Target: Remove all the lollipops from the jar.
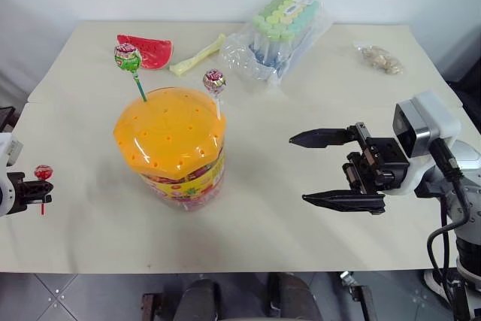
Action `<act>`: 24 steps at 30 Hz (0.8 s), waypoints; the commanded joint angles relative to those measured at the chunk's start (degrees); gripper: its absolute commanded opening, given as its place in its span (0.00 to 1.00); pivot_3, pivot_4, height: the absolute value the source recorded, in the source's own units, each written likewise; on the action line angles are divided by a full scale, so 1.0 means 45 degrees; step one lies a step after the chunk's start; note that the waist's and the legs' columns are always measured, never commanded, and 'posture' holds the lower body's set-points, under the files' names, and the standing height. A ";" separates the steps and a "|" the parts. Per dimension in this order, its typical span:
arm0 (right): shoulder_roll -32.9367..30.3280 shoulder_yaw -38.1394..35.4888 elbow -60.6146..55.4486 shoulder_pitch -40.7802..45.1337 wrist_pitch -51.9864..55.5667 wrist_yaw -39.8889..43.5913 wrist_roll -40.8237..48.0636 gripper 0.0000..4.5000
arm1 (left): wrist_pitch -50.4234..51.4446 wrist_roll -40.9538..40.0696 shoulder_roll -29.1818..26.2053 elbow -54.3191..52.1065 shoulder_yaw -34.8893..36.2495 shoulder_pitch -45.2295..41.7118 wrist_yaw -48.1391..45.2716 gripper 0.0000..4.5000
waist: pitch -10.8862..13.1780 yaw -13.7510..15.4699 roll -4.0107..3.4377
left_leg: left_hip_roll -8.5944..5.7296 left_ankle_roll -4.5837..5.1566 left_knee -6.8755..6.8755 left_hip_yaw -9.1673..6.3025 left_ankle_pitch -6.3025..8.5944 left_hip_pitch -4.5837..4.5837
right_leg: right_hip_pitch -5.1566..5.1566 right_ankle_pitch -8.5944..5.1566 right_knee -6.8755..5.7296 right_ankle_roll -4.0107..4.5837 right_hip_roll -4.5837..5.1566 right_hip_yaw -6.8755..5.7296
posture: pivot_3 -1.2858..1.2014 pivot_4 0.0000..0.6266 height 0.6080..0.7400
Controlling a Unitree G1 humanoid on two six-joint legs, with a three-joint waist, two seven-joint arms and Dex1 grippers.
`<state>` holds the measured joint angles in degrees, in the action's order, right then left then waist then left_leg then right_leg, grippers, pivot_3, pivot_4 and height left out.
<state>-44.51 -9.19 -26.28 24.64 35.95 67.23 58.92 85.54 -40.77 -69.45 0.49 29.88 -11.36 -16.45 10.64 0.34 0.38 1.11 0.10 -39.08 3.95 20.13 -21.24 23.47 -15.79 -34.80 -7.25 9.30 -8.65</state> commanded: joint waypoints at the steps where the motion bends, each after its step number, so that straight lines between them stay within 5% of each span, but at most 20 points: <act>1: 0.0125 -0.0099 -0.0151 0.0141 -0.0270 0.0032 -0.0014 1.00 | 0.0252 0.0677 -0.0152 0.0589 -0.0208 -0.0925 -0.0018 0.06 | 0.0000 -0.0003 0.0001 | 0.0000 0.0000 0.0000 0.0002 0.0000 0.0000 | 0.0002 0.0000 -0.0002 0.0000 -0.0001 0.0001 | 0.52 0.24 1.00; 15: 0.0377 0.0004 0.0123 0.0492 -0.0407 0.0158 -0.0445 1.00 | 0.0834 0.0946 -0.1066 -0.0330 -0.1259 -0.2809 -0.1578 1.00 | 0.0002 -0.0053 0.0012 | 0.0001 0.0000 0.0000 0.0032 0.0000 0.0002 | 0.0023 0.0000 -0.0017 0.0000 -0.0003 0.0028 | 0.52 0.24 1.00; 18: 0.0374 0.0016 0.0173 0.0580 -0.0435 0.0199 -0.0515 1.00 | 0.0055 0.0547 -0.0951 -0.1002 -0.1215 -0.3812 -0.2383 1.00 | 0.0009 0.0015 0.0029 | -0.0001 0.0000 -0.0008 0.0033 0.0000 -0.0001 | 0.0025 0.0000 -0.0028 0.0000 -0.0001 0.0033 | 0.52 0.24 1.00; 24: 0.0334 -0.0163 0.0262 0.0671 -0.0538 0.0173 -0.0736 1.00 | -0.5317 -0.0151 0.0345 -0.2503 0.1043 -0.3177 -0.6416 1.00 | 0.0010 0.0005 0.0028 | 0.0000 0.0001 -0.0010 0.0054 0.0000 0.0002 | 0.0032 0.0000 -0.0022 0.0000 -0.0002 0.0046 | 0.52 0.24 1.00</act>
<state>-42.56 -8.56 -24.28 26.83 34.78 67.90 55.26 68.91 -40.74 -68.42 -9.40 30.67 -26.29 -40.20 10.68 0.36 0.51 1.12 0.10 -39.13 4.20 20.13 -21.23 23.61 -15.79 -34.91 -7.25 9.27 -8.45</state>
